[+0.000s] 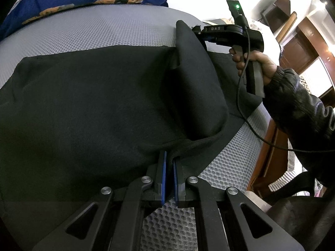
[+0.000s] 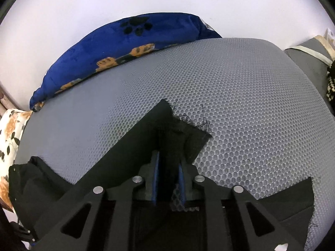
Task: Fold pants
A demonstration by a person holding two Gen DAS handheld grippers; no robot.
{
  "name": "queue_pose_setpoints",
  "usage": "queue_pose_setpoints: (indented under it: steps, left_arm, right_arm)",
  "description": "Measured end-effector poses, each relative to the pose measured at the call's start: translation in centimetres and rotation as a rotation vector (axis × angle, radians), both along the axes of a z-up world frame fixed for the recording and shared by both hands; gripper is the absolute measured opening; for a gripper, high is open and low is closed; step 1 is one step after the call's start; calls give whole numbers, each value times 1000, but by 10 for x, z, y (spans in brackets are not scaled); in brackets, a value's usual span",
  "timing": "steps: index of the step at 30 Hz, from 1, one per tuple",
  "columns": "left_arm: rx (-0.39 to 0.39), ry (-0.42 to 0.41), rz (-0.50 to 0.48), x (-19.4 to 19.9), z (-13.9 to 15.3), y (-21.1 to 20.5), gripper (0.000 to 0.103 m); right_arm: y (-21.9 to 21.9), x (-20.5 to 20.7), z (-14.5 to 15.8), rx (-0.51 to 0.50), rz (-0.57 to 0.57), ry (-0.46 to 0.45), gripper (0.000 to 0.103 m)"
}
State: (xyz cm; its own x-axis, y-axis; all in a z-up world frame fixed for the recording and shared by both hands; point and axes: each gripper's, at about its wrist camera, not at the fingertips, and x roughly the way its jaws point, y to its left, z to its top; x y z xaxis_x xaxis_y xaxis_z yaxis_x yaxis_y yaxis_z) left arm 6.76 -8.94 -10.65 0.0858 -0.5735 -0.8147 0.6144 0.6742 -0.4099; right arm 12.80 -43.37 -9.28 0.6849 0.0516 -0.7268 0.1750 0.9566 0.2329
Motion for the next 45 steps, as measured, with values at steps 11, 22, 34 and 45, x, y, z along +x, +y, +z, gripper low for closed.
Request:
queue_pose_setpoints:
  steps: [11,22,34,45]
  left_arm:
    - [-7,-9,1,-2,-1,1,6]
    - [-20,-36,8,-6,6,7,6]
    - [-25,-40,-16,-5,5,3,7]
    - [38,-60,-104,-8,4,-12,9]
  right_arm:
    - [-22,4,39,275,-52,-13,4]
    - [22,-6,169,287,52,-220,4]
    - [-68,-166,85,282,-347,-99,3]
    - [-82,-247,-26,363,-543,50,2]
